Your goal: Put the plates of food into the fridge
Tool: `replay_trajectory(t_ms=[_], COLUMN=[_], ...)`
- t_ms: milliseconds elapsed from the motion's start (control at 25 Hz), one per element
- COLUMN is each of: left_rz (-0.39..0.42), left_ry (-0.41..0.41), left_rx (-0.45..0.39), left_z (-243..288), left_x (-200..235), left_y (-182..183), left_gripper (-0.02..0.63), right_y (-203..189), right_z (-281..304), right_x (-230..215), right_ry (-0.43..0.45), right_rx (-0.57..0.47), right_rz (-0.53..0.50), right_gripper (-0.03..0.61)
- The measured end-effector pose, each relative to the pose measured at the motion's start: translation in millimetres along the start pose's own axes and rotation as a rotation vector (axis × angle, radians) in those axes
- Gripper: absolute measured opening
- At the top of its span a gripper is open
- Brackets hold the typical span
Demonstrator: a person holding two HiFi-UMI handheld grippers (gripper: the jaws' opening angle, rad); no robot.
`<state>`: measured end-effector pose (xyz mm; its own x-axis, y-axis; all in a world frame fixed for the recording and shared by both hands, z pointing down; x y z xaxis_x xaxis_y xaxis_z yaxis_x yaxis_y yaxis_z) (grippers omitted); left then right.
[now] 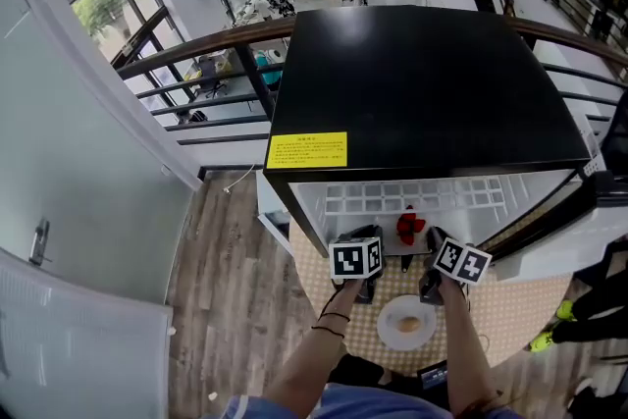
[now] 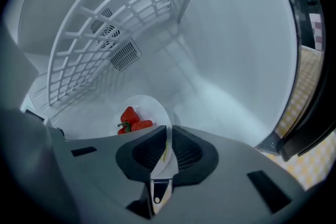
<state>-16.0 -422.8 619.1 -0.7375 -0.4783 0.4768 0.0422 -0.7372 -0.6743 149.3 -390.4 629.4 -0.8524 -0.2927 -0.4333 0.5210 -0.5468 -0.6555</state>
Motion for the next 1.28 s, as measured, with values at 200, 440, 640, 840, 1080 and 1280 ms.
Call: replay_trajectory(t_ms=[200, 440, 640, 840, 1080, 1280], left_rz=[0.040, 0.103, 0.110, 0.188, 0.265, 0.268], left_ry=[0.061, 0.073, 0.098, 0.131, 0.135, 0.135], left_rx=[0.022, 0.049, 0.065, 0.072, 0.082, 0.043], left_z=[14, 24, 27, 33, 33, 23], left_x=[6, 8, 13, 12, 6, 2], left_y=[8, 12, 12, 10, 12, 14], left_gripper=[0.044, 0.054, 0.061, 0.069, 0.114, 0.121], right_y=[4, 7, 11, 11, 10, 24], right_z=[14, 24, 27, 27, 24, 13], right_x=[0, -3, 2, 5, 10, 14], right_ry=[-0.012, -0.013, -0.011, 0.008, 0.039, 0.058], right_rx=[0.000, 0.005, 0.000, 0.010, 0.011, -0.041], right_rz=[-0.020, 0.000, -0.043, -0.075, -0.085, -0.080], right_gripper=[0.038, 0.038, 0.038, 0.050, 0.106, 0.106])
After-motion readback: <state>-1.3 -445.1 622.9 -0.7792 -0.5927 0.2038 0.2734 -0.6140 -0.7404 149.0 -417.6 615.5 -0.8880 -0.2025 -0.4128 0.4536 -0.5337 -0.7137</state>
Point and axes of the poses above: the fingertips, and each gripper's own axes: z forward along the fingers, x to its left, y out of its top, the point moved 2 cm from there along -z, backward along the fingers, and after that the axes turned 8 degrees about -y, right-handed, at the moved point
